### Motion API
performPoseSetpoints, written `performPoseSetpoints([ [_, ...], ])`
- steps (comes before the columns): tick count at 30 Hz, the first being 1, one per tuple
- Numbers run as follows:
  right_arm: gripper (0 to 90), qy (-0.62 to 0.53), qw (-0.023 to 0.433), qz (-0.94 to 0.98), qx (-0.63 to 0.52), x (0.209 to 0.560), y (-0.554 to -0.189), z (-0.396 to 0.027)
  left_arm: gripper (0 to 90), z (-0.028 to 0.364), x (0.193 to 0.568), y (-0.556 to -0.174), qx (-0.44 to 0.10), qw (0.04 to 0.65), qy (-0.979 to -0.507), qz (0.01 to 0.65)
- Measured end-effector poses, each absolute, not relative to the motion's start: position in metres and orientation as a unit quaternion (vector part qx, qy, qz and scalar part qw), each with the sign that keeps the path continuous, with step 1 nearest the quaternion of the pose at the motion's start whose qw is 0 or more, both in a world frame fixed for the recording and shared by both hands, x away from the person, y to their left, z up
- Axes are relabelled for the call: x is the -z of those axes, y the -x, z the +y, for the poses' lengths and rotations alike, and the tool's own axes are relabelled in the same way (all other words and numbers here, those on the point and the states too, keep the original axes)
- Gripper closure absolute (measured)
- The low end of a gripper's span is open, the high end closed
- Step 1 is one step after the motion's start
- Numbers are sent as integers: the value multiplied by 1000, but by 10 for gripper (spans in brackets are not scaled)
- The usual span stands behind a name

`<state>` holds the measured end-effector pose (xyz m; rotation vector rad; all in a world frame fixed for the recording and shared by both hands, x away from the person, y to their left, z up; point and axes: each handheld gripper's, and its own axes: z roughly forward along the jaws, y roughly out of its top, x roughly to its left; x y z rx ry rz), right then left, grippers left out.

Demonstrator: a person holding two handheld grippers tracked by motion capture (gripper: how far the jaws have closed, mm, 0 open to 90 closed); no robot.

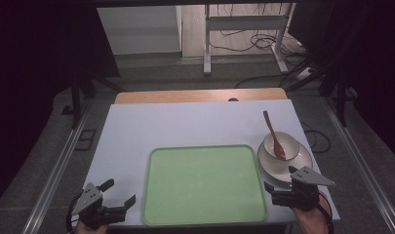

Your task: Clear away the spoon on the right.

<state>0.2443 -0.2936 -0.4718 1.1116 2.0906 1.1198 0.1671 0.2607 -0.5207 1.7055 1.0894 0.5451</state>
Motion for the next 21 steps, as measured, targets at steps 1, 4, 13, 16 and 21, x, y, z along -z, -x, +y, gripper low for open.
performPoseSetpoints([
  [1, 9, -410, 259, 771, -412, 471, -245, -293, 16, 261, 521, -167, -225, 499, -705, 451],
  [4, 9, -409, 252, 776, -408, 470, -250, -294, 16, 261, 521, -167, -225, 499, -705, 451],
  [13, 10, -419, 237, 766, -426, 467, -257, -294, 17, 260, 521, -168, -223, 498, -707, 451],
  [16, 10, -418, 245, 765, -425, 464, -260, -294, 16, 260, 521, -168, -223, 498, -706, 451],
  [21, 19, -410, 251, 768, -423, 461, -266, -293, 16, 260, 522, -168, -223, 497, -707, 452],
])
